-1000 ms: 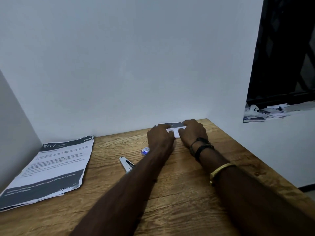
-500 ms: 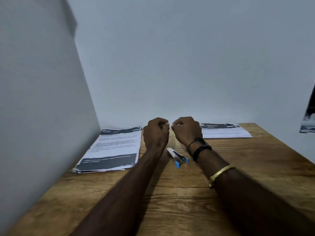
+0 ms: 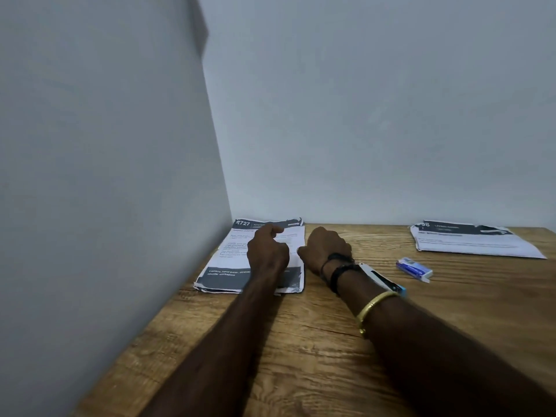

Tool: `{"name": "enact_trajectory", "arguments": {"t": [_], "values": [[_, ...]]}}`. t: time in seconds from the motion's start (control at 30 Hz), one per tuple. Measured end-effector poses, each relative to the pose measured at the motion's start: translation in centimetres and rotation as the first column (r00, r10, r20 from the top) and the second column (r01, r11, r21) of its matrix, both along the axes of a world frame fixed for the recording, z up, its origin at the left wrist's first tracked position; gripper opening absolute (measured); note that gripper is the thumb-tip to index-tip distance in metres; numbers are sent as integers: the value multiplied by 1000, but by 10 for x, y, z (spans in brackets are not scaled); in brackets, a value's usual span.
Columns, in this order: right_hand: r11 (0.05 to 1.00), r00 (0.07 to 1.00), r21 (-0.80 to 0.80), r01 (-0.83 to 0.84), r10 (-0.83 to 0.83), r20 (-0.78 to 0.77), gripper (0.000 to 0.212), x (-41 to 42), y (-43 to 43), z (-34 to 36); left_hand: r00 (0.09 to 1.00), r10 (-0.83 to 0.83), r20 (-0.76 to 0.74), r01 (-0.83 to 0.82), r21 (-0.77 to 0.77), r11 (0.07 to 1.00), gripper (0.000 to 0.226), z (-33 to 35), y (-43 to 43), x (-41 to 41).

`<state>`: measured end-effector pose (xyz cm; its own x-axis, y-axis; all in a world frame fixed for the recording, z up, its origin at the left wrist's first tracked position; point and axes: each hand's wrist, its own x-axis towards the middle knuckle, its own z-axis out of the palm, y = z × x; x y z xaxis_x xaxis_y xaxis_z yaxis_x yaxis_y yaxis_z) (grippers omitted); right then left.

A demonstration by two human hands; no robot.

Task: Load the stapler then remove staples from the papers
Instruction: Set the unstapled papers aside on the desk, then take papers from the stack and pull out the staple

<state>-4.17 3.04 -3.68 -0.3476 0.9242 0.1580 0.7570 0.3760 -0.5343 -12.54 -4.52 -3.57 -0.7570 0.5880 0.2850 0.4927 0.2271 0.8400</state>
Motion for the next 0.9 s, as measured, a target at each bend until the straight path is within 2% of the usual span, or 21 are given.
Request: {"name": "enact_trajectory", "arguments": {"t": [0.1, 0.3, 0.47, 0.53, 0.73, 0.9], "values": [[1000, 1000, 14, 17, -17, 1, 34, -13, 2, -4, 1000, 4, 15, -4, -8, 1000, 47, -1, 2, -5], [997, 996, -62, 41, -46, -83, 26, -27, 5, -2, 1000, 0, 29, 0, -1, 1000, 47, 0, 3, -7], [997, 997, 58, 58, -61, 40, 39, -31, 3, -8, 1000, 11, 14, -10, -7, 1000, 46, -1, 2, -10], [996, 997, 67, 51, -55, 52, 38, -32, 4, -8, 1000, 19, 18, -19, -8, 1000, 46, -2, 3, -11], [995, 995, -22, 97, -98, -17, 28, -39, 9, -5, 999, 32, 41, -32, 1, 999, 46, -3, 4, -12], [993, 992, -14, 116, -116, -52, 24, -44, 6, -6, 998, 30, 50, -30, 1, 1000, 48, -4, 4, -13]]}}
